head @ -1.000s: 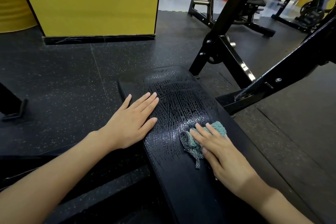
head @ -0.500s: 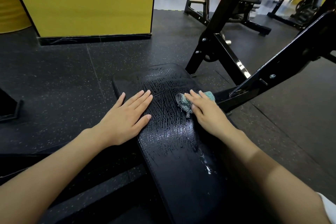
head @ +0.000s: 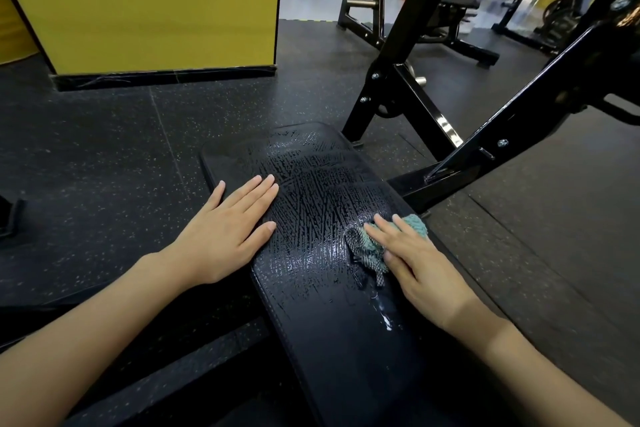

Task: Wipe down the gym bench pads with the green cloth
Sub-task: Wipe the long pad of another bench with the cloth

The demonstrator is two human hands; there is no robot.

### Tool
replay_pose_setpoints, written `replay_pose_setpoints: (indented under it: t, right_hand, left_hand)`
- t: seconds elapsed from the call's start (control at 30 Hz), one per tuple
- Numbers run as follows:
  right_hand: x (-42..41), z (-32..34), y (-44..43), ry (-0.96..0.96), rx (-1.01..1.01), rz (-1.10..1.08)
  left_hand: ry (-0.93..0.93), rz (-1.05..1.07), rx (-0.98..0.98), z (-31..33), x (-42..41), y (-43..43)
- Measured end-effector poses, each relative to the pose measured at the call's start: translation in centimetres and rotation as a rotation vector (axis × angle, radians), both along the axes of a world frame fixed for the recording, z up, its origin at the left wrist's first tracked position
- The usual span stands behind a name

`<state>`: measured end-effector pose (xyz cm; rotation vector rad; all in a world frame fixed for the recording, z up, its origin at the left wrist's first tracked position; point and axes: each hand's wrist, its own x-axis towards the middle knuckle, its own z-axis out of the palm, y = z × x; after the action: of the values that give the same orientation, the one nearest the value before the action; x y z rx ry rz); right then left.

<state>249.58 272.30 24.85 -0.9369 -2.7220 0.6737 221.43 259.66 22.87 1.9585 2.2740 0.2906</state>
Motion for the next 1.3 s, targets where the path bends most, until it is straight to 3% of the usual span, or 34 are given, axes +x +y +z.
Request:
replay_pose_setpoints:
  t: [0.47, 0.67, 0.83, 1.0, 1.3]
  right_hand:
    - [-5.3, 0.5, 6.1, -0.059, 0.022, -0.141]
    - [-4.0, 0.5, 2.0, -0.065, 0.067, -0.079]
    - [-2.8, 0.8, -4.1, -0.070, 0.056, 0.095]
    - [-2.6, 0.9, -4.0, -0.093, 0.060, 0.100]
    - [-2.8, 0.3, 3.0, -0.061, 0.076, -0.109]
  left_hand:
    - [-0.006, -0.006, 0.019, -0.4, -0.2, 0.0]
    - [0.002, 0.003, 0.007, -0.2, 0.0, 0.0]
    - [-0.022, -0.003, 0.025, -0.4, -0.1, 0.1]
    - [-0.009, -0.008, 0.026, -0.4, -0.2, 0.0]
    - [-0.013, 0.001, 0.014, 0.0, -0.1, -0.1]
